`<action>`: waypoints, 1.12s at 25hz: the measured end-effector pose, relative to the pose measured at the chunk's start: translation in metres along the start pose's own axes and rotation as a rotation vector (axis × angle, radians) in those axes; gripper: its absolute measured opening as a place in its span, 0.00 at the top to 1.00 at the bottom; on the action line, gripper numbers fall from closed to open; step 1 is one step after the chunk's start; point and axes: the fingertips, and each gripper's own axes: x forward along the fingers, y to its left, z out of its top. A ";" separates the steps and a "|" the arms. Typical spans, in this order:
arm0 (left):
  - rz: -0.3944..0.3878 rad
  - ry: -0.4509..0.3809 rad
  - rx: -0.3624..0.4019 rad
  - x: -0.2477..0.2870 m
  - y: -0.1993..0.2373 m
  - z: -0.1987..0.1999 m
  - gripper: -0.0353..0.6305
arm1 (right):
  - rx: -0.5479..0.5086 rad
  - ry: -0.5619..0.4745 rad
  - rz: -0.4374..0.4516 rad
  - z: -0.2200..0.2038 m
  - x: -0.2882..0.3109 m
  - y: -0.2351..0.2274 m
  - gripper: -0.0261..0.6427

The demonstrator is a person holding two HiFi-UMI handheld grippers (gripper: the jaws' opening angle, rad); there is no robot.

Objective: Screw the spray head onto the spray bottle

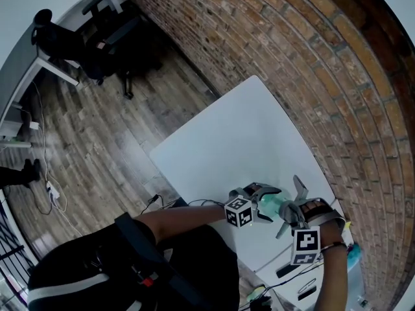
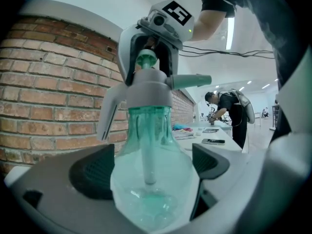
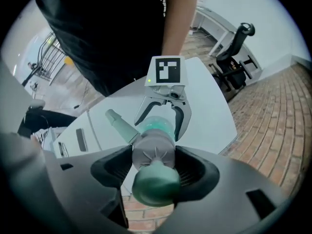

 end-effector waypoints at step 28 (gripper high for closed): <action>-0.006 -0.013 -0.011 -0.002 0.001 0.000 0.20 | 1.316 -0.364 0.061 -0.010 0.002 -0.017 0.54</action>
